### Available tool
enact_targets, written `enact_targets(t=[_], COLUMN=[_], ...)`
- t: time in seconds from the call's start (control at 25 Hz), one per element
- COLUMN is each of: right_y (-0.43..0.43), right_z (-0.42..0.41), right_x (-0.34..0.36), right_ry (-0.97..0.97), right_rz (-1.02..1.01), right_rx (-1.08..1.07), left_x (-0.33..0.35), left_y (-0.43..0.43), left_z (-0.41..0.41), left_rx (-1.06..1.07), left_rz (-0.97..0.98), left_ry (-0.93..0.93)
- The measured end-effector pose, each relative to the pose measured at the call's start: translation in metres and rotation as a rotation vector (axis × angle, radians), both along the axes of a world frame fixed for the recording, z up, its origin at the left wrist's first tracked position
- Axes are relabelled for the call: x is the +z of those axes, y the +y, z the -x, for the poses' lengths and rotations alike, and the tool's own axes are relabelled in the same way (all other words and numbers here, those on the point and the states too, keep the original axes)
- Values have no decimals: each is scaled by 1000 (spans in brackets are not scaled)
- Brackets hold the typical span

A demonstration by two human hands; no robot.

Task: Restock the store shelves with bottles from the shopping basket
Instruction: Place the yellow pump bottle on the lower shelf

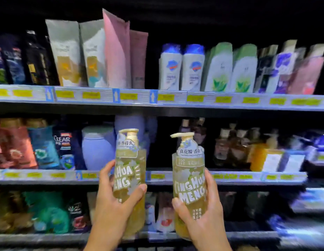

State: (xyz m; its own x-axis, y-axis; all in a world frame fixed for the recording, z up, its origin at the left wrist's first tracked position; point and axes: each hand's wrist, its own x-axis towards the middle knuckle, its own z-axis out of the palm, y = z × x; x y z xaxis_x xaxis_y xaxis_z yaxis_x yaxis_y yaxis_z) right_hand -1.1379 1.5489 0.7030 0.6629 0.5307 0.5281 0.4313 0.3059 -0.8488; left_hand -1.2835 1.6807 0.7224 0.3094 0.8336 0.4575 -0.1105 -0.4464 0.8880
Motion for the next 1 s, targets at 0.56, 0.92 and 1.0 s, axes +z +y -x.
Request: enact_targets(t=[0.56, 0.92, 1.0], right_y=[-20, -9, -10], right_z=[-100, -92, -96], right_x=[-9, -10, -13], right_ry=[15, 8, 14], right_rz=[-29, -32, -26], right_rx=[-44, -45, -53], left_x=[44, 45, 36], left_y=[37, 62, 62], left_z=[-154, -195, -193], left_rx=[51, 131, 129], left_rz=[242, 269, 195], left_ry=[195, 252, 273])
